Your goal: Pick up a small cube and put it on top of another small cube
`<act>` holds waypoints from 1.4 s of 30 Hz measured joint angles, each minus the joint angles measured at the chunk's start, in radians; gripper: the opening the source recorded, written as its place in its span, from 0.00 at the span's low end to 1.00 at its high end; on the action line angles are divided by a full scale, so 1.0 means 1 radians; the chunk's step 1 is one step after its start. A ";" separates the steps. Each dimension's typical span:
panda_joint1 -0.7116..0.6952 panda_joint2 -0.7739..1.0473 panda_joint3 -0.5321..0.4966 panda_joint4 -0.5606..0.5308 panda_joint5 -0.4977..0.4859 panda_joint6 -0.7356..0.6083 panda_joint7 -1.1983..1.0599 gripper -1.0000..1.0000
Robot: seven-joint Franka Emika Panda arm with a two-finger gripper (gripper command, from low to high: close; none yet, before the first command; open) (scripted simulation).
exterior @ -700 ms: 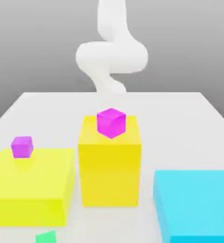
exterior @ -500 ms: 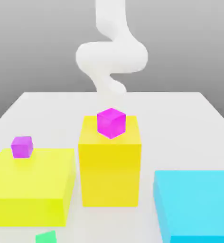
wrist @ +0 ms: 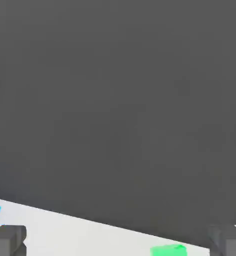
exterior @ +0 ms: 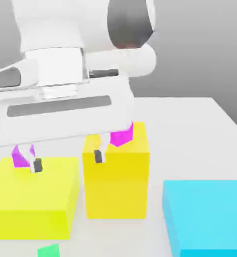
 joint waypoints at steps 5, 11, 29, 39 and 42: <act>-0.034 0.173 -0.001 0.006 0.009 0.052 -0.100 0.50; -0.077 0.374 0.002 0.020 -0.007 0.138 -0.182 0.50; -0.097 0.233 -0.060 -0.051 -0.063 0.059 -0.138 0.00; -0.229 -0.108 -0.178 -0.240 -0.251 -0.077 0.020 0.00; -0.276 -0.211 -0.183 -0.298 -0.317 -0.114 0.073 0.00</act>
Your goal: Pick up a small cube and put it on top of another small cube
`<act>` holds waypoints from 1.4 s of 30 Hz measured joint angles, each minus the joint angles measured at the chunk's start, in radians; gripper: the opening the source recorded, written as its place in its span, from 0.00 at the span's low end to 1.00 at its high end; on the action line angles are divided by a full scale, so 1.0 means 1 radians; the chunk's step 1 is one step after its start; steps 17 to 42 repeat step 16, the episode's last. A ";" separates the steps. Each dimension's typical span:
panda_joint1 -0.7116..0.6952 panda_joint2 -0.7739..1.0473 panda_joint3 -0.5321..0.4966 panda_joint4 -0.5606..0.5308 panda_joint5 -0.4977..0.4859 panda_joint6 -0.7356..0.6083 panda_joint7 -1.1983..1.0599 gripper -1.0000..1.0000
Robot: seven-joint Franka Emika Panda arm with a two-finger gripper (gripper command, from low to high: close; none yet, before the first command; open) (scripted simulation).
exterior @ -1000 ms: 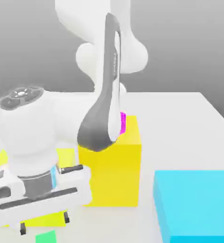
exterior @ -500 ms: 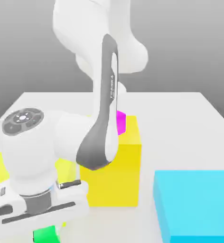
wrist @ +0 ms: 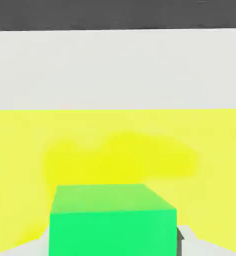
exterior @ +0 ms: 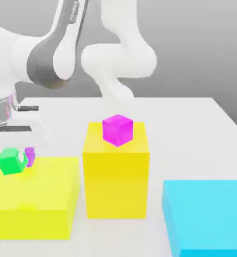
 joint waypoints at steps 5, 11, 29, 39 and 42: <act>-0.107 -0.168 -0.004 -0.099 -0.102 -0.055 0.083 0.00; -0.173 -0.187 -0.021 -0.193 -0.144 0.027 0.115 0.00; -0.165 -0.107 -0.040 -0.221 -0.131 0.134 0.100 1.00; -0.165 -0.107 -0.040 -0.221 -0.131 0.134 0.100 1.00; -0.165 -0.107 -0.040 -0.221 -0.131 0.134 0.100 1.00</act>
